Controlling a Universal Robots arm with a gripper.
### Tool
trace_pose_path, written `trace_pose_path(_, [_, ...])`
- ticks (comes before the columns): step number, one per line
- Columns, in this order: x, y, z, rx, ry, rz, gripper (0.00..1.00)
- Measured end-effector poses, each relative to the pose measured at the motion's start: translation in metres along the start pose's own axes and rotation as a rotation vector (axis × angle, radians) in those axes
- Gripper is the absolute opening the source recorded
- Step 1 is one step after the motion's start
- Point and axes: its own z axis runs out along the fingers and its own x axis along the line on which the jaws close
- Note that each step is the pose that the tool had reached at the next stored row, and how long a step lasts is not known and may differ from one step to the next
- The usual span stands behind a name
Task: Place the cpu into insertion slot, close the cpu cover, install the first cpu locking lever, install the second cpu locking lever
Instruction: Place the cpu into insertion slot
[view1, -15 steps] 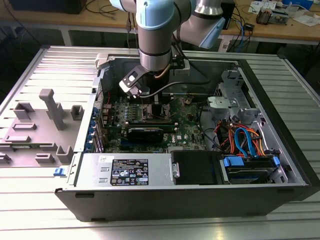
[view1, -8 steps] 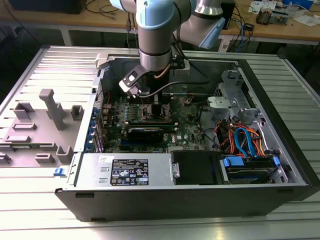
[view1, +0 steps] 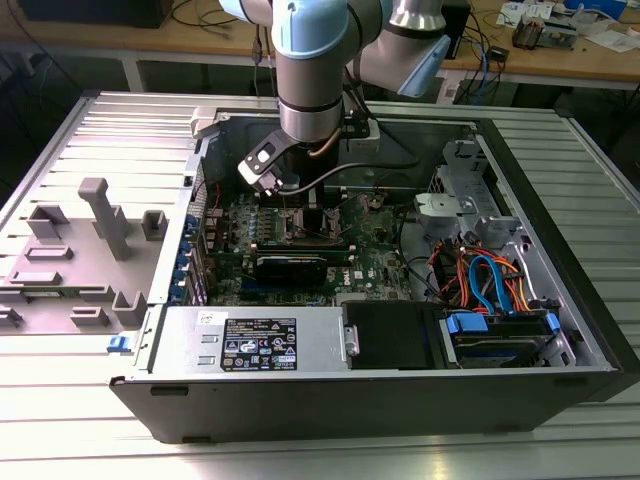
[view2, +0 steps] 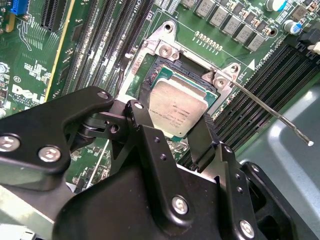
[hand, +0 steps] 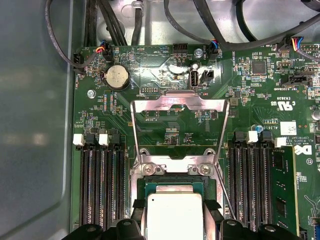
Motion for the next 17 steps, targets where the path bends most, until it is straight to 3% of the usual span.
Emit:
trace_pose_path(3, [0.0001, 0.0, 0.0003, -0.0001, -0.0009, 0.0, 0.54])
trace_pose_path(8, [0.0001, 0.0, 0.0007, 0.0, -0.0224, -0.001, 0.54])
trace_pose_path(17, [0.0021, -0.0002, 0.0037, 0.0007, -0.0224, -0.009, 0.54])
